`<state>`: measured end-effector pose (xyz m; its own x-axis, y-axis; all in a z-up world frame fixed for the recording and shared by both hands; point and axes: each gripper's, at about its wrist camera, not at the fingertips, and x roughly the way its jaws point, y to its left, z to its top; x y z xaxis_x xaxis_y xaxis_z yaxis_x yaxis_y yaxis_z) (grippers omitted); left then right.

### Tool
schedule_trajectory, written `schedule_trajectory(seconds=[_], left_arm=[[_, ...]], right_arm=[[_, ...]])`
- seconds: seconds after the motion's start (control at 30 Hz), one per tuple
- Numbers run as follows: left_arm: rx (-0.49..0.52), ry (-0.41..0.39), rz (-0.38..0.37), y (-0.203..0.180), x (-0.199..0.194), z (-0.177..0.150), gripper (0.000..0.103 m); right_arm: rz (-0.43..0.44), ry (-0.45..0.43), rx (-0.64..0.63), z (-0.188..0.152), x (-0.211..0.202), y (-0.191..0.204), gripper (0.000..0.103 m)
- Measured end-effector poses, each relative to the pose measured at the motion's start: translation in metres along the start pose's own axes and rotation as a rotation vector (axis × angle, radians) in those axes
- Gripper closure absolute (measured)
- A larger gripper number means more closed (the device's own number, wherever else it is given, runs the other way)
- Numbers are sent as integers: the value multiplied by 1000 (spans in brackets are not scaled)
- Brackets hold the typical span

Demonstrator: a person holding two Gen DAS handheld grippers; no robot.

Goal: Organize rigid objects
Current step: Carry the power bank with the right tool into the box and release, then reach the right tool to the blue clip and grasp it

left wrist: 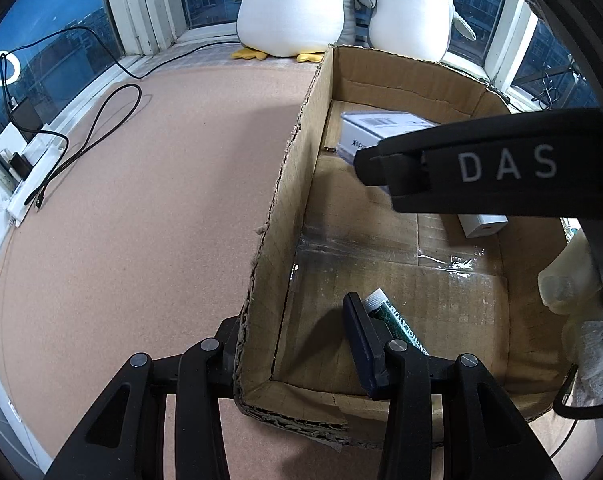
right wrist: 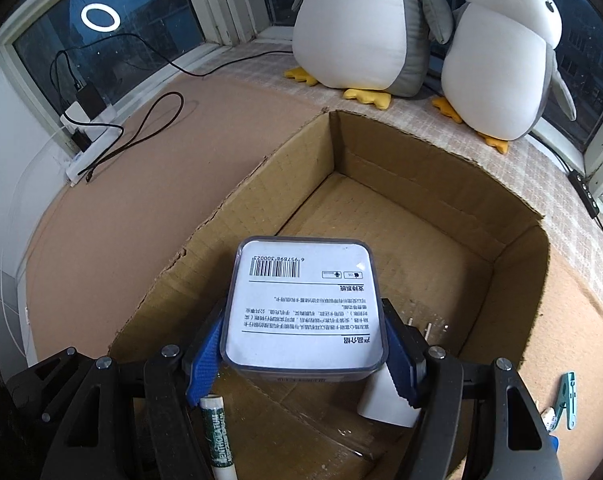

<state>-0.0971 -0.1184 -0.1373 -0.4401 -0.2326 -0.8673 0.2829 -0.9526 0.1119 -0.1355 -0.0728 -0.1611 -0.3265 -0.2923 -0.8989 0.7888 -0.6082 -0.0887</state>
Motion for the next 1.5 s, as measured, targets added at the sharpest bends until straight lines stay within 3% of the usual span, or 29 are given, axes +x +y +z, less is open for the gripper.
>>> schedule_trajectory(seconds=[0.63, 0.83, 1.1, 1.5], left_arm=[[-8, 1, 1, -1, -1, 0, 58], [-8, 1, 1, -1, -1, -1, 58], [-7, 1, 1, -1, -2, -1, 58], [-6, 1, 3, -2, -3, 0, 58]], right_arm=[[-8, -13, 55, -1, -12, -11, 33], [1, -57, 123, -7, -39, -34, 33], [-51, -123, 183, -27, -83, -71, 33], [-128, -118, 340, -66, -117, -152, 33]])
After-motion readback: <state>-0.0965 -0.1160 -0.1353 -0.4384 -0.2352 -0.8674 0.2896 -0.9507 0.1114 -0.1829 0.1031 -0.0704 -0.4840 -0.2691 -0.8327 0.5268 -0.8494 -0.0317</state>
